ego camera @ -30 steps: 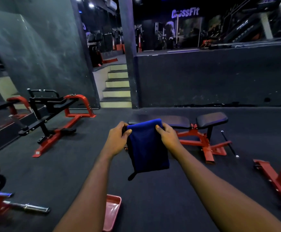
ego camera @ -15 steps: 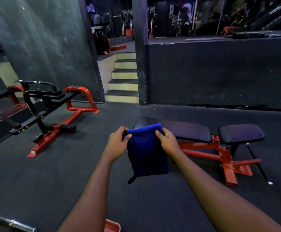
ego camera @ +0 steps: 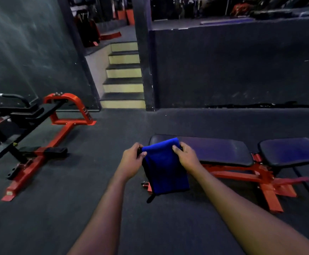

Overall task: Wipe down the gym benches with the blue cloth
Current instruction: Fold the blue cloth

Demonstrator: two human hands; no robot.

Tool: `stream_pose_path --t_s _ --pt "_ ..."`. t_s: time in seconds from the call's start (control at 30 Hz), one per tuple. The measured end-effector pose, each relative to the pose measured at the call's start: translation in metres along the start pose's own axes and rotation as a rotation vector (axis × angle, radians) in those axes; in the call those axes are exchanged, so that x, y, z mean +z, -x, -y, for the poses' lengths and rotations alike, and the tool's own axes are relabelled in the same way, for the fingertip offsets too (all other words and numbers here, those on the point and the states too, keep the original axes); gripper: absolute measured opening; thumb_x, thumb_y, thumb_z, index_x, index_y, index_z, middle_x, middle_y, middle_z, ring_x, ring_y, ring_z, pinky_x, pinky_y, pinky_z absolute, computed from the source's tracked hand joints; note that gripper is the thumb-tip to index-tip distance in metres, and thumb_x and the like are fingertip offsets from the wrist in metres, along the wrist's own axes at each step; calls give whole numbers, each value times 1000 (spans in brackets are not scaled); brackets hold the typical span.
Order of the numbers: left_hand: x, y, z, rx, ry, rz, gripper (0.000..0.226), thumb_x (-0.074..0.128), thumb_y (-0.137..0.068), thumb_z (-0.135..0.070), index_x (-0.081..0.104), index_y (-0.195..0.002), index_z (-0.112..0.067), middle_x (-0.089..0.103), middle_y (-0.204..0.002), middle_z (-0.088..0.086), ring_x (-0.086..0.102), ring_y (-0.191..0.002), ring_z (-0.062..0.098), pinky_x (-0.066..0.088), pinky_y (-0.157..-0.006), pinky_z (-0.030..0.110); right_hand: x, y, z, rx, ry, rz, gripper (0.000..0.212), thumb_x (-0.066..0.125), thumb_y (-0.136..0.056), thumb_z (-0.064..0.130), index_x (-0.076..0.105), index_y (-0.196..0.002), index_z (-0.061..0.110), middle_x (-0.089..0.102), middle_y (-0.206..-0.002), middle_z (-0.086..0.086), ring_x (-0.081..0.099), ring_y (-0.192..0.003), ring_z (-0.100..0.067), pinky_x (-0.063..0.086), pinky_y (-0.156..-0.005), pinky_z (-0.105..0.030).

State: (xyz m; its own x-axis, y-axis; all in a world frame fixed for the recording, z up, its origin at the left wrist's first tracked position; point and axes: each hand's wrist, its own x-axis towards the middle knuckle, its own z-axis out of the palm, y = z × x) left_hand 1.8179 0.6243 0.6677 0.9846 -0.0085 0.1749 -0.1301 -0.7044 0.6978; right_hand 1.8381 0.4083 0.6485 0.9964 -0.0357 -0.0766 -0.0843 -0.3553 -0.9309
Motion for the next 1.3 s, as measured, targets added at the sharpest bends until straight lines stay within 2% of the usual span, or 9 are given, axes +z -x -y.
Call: stream_pose_path --t_s 0.23,0.4,0.6,0.73,0.97,1.07,1.13,1.23,1.3 --pt "28 -135 61 -40 -27 91 9 61 -95 -14 52 -92 -16 57 -73 -7 55 -65 12 39 -55 13 39 -140 -24 85 -13 -13 23 55 -100 30 65 -104 10 69 -103 -5 63 -97 -21 49 -86 -39" --pt "44 -246 92 -65 -77 140 12 61 -95 -14 50 -90 -16 60 -78 0 55 -69 14 38 -55 10 62 -252 -32 169 -50 -23 23 56 -99 29 65 -104 9 69 -106 -6 63 -101 -23 48 -86 -38" --pt "53 -357 123 -81 -85 204 10 61 -95 -14 52 -90 -14 60 -78 0 54 -68 14 38 -54 10 88 -353 -28 319 -107 -90 44 56 -100 33 56 -134 7 57 -135 -7 53 -127 -26 42 -104 -38" --pt "55 -416 152 -77 -60 296 7 60 -95 -12 53 -92 -14 61 -79 0 54 -66 9 39 -52 10 110 -401 -29 368 -137 -113 30 55 -100 32 62 -114 7 65 -117 -8 60 -109 -25 46 -85 -36" --pt "61 -538 207 83 -32 506 8 60 -94 -12 54 -91 -16 60 -75 -1 55 -66 14 40 -56 18 163 -470 -30 454 -180 -353 31 56 -99 34 62 -101 5 67 -101 -18 64 -95 -33 51 -78 -45" --pt "68 -584 220 191 -47 620 4 59 -95 -12 57 -96 -10 63 -79 5 57 -69 18 39 -60 24 180 -489 -28 508 -221 -464 32 55 -98 38 63 -102 7 68 -100 -14 65 -94 -31 52 -82 -49" --pt "75 -613 223 289 -61 710 5 59 -95 -12 57 -97 -8 62 -79 6 55 -68 18 35 -57 21 193 -499 -28 549 -249 -582 30 55 -98 37 62 -102 8 67 -101 -9 64 -94 -26 52 -79 -44" --pt "94 -646 226 397 -69 816 3 59 -95 -12 57 -96 -10 61 -78 3 54 -67 14 37 -53 13 205 -508 -26 574 -331 -744 17 56 -100 29 59 -87 18 61 -84 2 57 -81 -16 42 -63 -27" --pt "111 -665 224 457 -87 887 3 59 -95 -13 57 -97 -11 63 -81 4 56 -70 15 38 -54 11 208 -518 -30 590 -362 -839 20 56 -100 26 57 -81 21 58 -79 5 55 -76 -14 39 -60 -26"
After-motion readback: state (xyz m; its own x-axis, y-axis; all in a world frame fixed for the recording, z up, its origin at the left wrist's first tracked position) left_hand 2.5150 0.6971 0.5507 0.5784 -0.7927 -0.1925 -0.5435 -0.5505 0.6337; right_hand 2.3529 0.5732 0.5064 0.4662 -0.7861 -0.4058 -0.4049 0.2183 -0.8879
